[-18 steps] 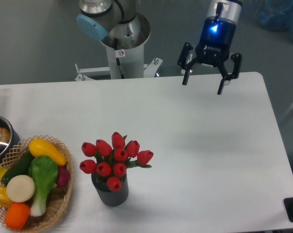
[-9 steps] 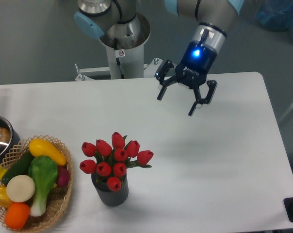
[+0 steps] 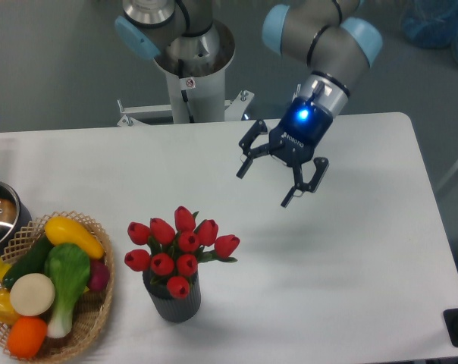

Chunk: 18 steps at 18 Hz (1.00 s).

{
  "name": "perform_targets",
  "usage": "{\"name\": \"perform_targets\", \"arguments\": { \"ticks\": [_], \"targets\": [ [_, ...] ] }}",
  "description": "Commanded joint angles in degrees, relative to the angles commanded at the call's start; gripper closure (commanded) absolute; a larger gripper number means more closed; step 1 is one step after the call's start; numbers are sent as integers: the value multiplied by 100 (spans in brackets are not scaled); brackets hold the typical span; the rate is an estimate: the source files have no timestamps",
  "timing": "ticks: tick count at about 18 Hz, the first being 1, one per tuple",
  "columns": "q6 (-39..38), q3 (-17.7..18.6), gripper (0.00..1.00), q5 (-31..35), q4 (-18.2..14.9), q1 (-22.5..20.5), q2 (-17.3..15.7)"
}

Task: Pick up the flowers from the vase
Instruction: 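Move the open gripper down toward the red tulips in the black vase, then push the open gripper into the tulip stems above the vase rim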

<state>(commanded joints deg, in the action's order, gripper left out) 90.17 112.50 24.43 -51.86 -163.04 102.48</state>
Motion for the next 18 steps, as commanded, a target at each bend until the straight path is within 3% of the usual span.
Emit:
{"name": "perform_targets", "arguments": {
  "ticks": [3, 10, 18],
  "targets": [
    [176, -53, 0, -35, 219, 96, 219],
    [501, -202, 0, -861, 483, 378, 843],
    [440, -194, 0, -1441, 483, 571, 941]
  ]
}}
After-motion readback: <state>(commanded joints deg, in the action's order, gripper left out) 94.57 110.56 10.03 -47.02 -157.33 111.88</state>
